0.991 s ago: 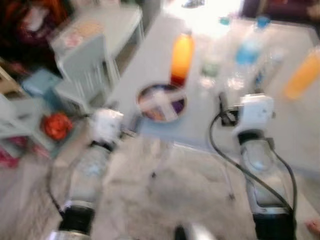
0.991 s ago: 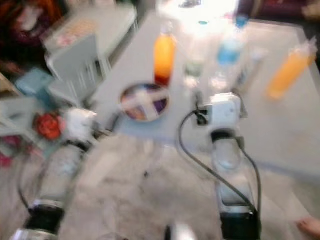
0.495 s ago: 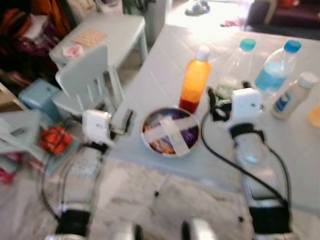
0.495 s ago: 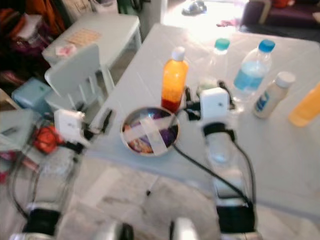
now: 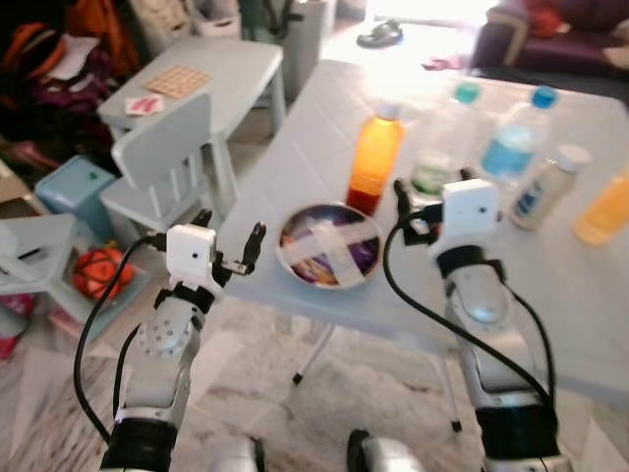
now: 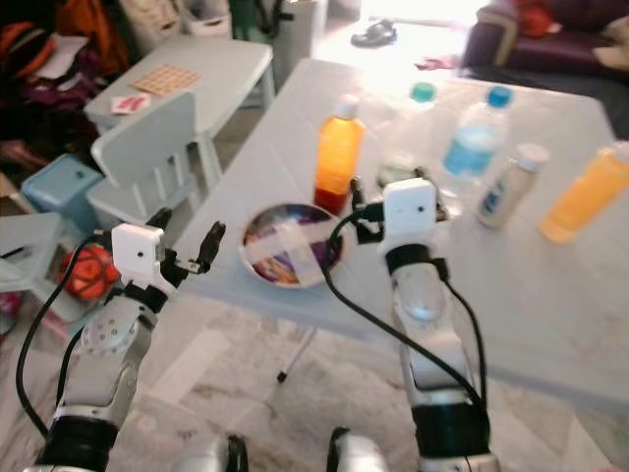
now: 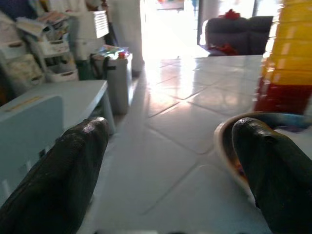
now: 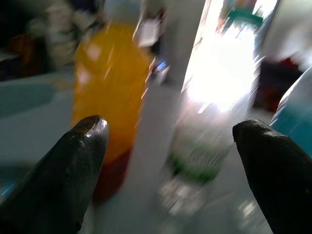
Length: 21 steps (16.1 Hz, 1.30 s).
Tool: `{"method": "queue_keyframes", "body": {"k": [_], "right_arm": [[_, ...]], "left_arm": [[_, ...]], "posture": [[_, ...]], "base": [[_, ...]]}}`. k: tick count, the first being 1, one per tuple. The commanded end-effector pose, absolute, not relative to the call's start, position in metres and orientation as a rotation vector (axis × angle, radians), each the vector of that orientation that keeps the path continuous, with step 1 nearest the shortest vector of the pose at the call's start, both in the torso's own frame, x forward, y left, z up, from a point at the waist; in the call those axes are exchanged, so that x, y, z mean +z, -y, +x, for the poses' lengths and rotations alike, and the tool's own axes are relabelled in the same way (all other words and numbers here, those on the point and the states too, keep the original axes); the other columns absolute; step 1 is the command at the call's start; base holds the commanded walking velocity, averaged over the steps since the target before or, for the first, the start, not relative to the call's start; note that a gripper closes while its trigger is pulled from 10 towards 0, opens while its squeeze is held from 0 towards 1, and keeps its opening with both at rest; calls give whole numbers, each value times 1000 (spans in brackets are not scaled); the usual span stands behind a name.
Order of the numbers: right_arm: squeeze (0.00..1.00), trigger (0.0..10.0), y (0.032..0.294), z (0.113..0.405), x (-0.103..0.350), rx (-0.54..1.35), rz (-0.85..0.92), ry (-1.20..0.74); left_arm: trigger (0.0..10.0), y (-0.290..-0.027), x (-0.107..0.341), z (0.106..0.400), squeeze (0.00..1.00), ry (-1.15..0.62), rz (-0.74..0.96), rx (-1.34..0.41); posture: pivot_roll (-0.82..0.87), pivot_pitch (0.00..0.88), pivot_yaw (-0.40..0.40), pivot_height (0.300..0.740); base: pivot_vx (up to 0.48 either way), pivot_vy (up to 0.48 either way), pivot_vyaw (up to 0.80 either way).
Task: Restocking fridge
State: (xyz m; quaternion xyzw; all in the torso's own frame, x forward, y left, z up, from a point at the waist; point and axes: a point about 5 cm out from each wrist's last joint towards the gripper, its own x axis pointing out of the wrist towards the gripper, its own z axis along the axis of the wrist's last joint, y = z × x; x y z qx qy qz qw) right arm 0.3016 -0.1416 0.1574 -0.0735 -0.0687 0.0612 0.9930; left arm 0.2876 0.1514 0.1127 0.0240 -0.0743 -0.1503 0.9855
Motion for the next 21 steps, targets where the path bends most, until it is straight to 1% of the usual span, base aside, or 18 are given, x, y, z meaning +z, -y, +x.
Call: {"method": "queue_keyframes", "body": {"k": [1,5,6,9,12,14,16,18,21], "right_arm": [[0,10000,139,305,148,191,-124,85],[0,10000,134,312,128,342,-99,-20],[0,10000,135,311,120,374,-93,-76],[0,10000,142,307,105,378,-58,-156],[0,10000,151,299,99,320,-8,-205],[0,10000,151,293,100,300,2,-206],[0,10000,142,286,110,283,52,-189],[0,10000,132,285,118,269,120,-185],[0,10000,108,286,135,292,225,-183]], "left_arm": [[10000,-152,116,287,0,159,62,-315],[10000,-150,115,288,0,155,69,-325],[10000,-150,115,287,0,154,72,-323],[10000,-150,113,283,0,147,73,-323],[10000,-150,113,283,0,143,77,-329],[10000,-149,112,284,0,141,77,-332],[10000,-149,113,285,0,142,77,-335],[10000,-148,113,285,0,143,78,-336],[10000,-149,114,285,0,146,79,-330]], "posture": [[13,98,19,740],[20,103,16,740],[24,107,13,740],[25,113,11,740],[19,118,14,740],[16,117,15,740],[14,116,16,740],[13,113,12,740],[22,108,5,740]], "base": [[0,0,0],[0,0,0],[0,0,0],[0,0,0],[0,0,0],[0,0,0],[0,0,0],[0,0,0],[0,0,0]]}}
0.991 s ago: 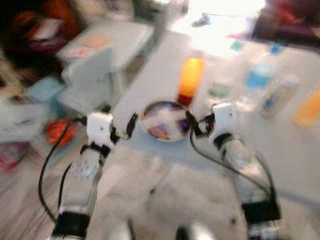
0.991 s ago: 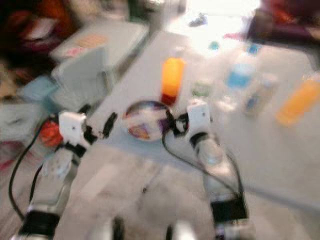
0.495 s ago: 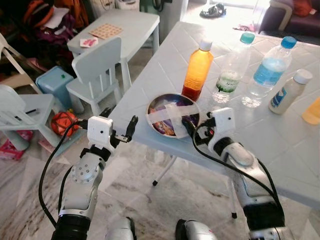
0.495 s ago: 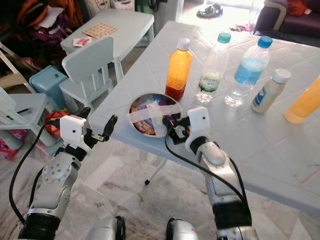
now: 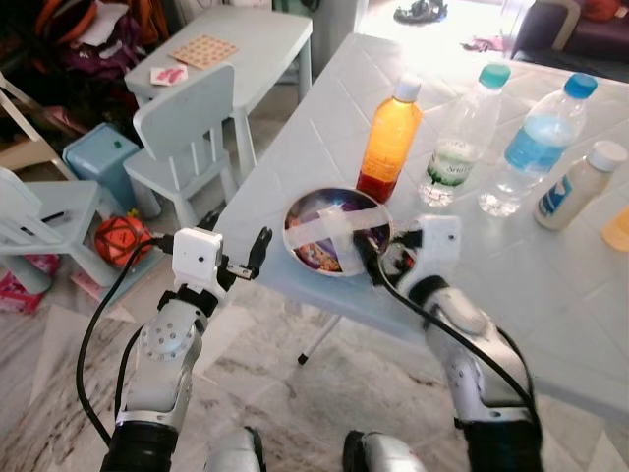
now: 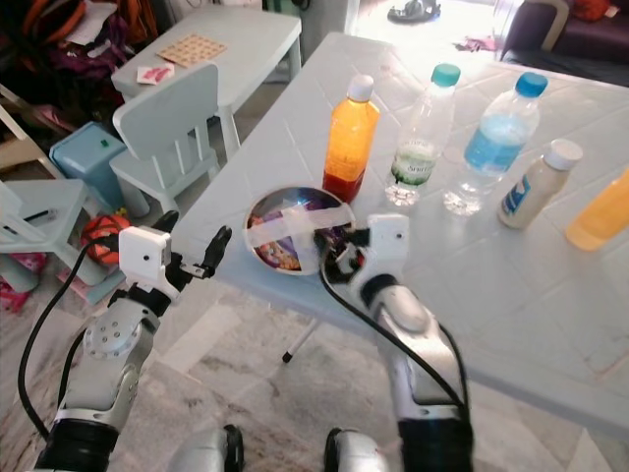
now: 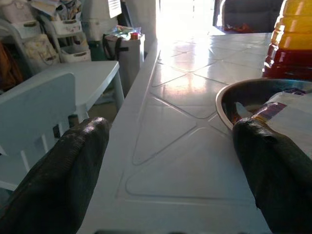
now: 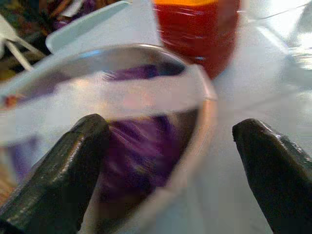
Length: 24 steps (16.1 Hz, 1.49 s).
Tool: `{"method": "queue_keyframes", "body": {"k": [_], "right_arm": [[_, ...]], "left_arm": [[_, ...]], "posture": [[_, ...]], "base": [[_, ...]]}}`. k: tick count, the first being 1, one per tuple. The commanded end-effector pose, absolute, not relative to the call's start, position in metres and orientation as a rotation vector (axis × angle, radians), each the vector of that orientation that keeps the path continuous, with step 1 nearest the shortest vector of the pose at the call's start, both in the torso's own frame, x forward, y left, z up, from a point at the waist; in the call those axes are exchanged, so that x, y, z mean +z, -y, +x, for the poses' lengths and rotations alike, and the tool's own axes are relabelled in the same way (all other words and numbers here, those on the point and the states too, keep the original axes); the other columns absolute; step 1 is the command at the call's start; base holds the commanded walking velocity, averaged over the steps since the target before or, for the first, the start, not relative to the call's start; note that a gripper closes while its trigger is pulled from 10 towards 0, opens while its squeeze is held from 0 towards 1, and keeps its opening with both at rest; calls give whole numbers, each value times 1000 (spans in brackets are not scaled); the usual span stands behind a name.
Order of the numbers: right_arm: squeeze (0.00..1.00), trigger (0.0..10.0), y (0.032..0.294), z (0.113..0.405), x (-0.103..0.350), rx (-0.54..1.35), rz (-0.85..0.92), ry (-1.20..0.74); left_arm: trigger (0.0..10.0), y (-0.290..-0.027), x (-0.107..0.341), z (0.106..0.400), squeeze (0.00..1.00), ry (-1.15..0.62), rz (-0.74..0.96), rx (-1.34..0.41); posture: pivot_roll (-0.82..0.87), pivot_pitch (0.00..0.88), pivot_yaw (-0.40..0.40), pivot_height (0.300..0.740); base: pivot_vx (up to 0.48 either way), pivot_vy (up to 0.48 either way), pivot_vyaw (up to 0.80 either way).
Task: Restocking fridge
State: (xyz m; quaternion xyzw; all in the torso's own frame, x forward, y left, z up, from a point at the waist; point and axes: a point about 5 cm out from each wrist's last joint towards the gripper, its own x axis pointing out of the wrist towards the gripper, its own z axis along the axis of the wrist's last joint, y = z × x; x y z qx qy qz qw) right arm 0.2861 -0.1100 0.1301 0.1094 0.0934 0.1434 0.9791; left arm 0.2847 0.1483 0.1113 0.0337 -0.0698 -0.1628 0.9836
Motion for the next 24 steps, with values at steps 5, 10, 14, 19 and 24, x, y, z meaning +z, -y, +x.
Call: {"method": "queue_keyframes", "body": {"k": [5,10,14,19,24], "right_arm": [[0,10000,89,285,145,391,266,-196],[0,10000,104,275,129,356,202,-294],[0,10000,123,263,127,313,184,-331],[0,10000,129,244,134,313,184,-359],[0,10000,137,240,140,274,186,-341]], "left_arm": [[10000,-150,114,286,0,150,81,-318],[10000,-150,113,285,0,150,78,-317],[10000,-147,113,287,0,149,72,-328],[10000,-139,114,289,0,149,69,-366],[10000,-123,107,283,0,93,106,-520]], "posture": [[26,103,-5,740],[24,105,-4,740],[-2,108,0,740],[-18,105,4,740],[-24,101,14,740]], "base": [[0,0,0],[0,0,0],[0,0,0],[0,0,0],[0,0,0]]}}
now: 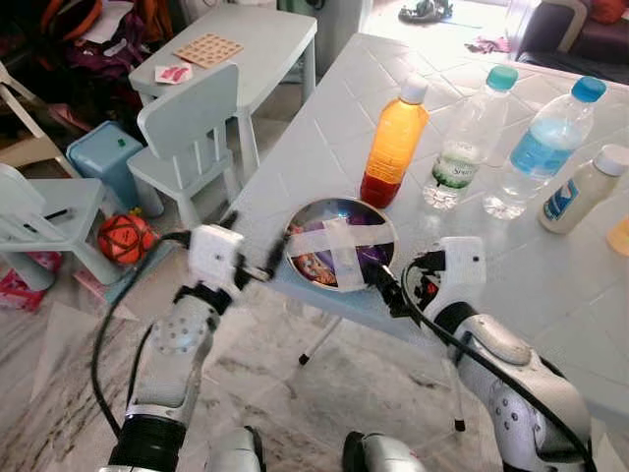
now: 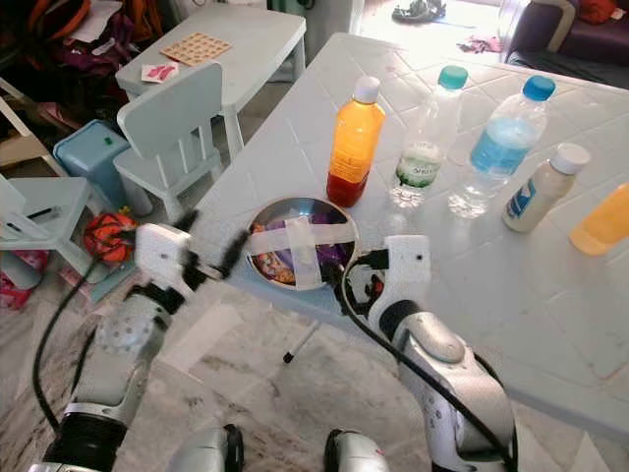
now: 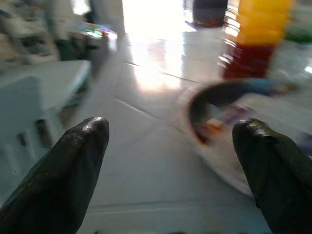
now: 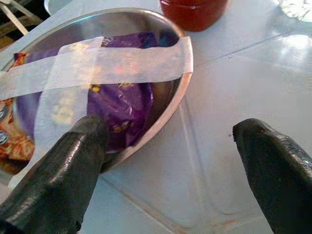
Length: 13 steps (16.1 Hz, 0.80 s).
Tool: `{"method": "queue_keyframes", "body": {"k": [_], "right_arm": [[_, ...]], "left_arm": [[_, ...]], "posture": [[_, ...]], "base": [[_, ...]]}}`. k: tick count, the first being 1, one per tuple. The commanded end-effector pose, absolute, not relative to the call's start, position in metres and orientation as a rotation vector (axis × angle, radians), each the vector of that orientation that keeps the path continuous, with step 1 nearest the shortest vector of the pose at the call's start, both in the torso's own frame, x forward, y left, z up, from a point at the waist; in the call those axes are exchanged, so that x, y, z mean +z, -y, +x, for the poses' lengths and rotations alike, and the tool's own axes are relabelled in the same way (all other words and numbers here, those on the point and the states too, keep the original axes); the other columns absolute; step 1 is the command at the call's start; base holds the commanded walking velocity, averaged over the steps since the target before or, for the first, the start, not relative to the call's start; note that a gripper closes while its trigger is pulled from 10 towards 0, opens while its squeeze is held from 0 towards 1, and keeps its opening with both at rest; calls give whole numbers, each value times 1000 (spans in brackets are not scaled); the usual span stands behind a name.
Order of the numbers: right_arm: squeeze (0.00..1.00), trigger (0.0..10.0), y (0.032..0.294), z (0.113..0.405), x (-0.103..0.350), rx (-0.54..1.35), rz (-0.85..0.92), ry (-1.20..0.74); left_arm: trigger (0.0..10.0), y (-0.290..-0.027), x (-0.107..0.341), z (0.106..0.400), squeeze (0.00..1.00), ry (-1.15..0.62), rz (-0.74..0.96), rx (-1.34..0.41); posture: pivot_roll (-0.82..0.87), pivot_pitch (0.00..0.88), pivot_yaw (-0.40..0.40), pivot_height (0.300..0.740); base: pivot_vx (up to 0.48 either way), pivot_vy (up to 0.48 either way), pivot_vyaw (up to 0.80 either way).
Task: Restocking fridge
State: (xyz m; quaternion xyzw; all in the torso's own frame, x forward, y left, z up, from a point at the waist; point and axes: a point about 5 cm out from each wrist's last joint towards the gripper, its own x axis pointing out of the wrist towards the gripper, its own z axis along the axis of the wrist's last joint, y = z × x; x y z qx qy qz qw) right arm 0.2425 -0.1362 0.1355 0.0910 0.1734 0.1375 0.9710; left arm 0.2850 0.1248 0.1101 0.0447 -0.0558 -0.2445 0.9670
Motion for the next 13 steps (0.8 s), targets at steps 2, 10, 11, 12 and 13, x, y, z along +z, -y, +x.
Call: {"method": "queue_keyframes", "body": {"k": [2,10,11,12,13], "right_arm": [[0,10000,131,240,140,335,180,-363],[0,10000,128,247,137,354,130,-343],[0,10000,128,248,138,348,135,-331],[0,10000,128,250,138,347,133,-326],[0,10000,129,253,140,325,133,-304]], "left_arm": [[10000,-121,105,281,0,84,142,-552],[10000,-187,132,286,0,162,46,-219],[10000,-194,128,282,0,138,53,-216],[10000,-204,124,276,0,110,77,-203],[10000,-219,114,263,0,51,96,-190]], "posture": [[-23,101,15,740],[8,103,7,740],[13,104,8,740],[17,105,8,740],[31,110,7,740]], "base": [[0,0,0],[0,0,0],[0,0,0],[0,0,0],[0,0,0]]}}
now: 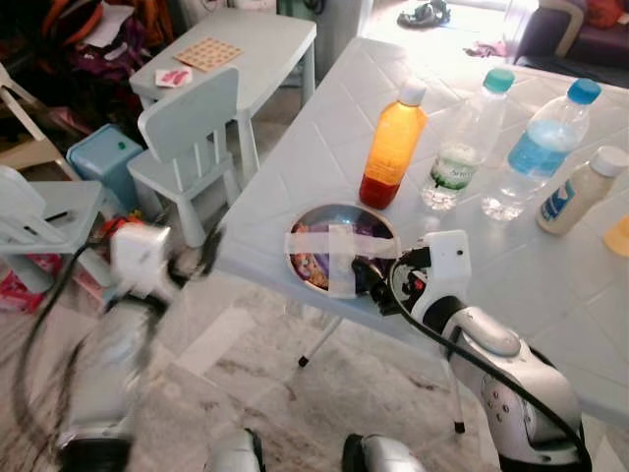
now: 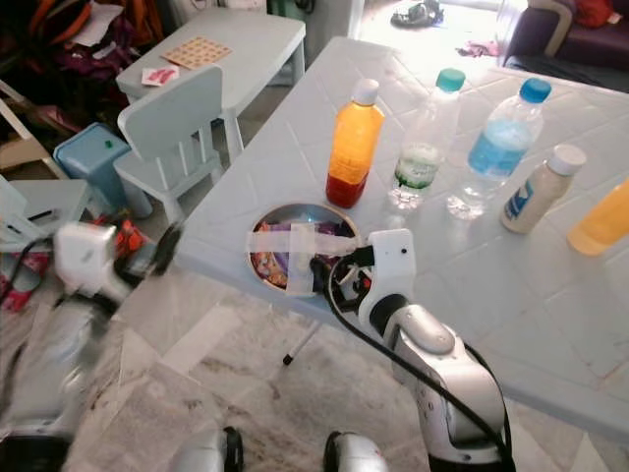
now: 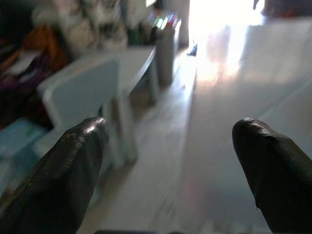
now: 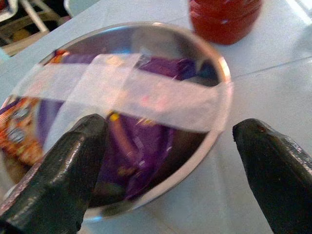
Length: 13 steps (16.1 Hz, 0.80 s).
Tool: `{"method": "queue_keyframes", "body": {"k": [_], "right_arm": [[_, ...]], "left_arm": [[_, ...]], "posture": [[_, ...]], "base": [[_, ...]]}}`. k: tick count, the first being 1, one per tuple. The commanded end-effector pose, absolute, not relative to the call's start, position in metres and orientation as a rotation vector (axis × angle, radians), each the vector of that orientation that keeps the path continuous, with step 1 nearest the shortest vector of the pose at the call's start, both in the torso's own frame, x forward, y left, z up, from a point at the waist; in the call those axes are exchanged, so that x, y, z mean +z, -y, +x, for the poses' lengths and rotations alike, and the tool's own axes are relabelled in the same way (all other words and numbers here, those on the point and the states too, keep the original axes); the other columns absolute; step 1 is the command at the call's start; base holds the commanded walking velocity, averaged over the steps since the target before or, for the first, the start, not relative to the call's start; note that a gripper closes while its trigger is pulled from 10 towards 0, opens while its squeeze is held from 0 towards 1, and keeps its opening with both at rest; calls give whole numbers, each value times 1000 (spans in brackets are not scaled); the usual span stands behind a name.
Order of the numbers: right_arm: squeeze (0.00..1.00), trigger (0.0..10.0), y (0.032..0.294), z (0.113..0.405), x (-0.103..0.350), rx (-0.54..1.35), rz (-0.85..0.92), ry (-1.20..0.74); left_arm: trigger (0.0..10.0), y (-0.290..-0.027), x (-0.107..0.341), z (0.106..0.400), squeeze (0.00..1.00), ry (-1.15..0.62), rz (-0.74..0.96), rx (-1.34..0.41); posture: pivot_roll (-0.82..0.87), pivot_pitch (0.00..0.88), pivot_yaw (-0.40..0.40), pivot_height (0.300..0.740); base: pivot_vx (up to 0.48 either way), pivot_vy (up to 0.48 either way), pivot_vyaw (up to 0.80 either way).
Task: Restocking fridge
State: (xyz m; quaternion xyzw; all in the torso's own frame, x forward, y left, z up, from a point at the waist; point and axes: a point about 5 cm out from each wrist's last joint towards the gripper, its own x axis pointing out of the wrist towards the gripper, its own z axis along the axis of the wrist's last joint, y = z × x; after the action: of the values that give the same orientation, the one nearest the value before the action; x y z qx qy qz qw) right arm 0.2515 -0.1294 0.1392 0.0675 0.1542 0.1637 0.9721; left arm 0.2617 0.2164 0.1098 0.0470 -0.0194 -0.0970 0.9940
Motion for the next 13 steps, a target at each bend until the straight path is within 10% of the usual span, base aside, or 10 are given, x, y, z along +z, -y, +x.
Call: {"method": "queue_keyframes", "body": {"k": [1,13], "right_arm": [[0,10000,130,255,141,310,131,-288],[0,10000,160,304,157,287,-38,-130]], "left_arm": [[10000,-224,107,252,0,-1,99,-209],[10000,-163,90,244,0,-87,70,-572]], "posture": [[41,112,5,740],[33,112,-10,740]], "base": [[0,0,0],[0,0,0]]}}
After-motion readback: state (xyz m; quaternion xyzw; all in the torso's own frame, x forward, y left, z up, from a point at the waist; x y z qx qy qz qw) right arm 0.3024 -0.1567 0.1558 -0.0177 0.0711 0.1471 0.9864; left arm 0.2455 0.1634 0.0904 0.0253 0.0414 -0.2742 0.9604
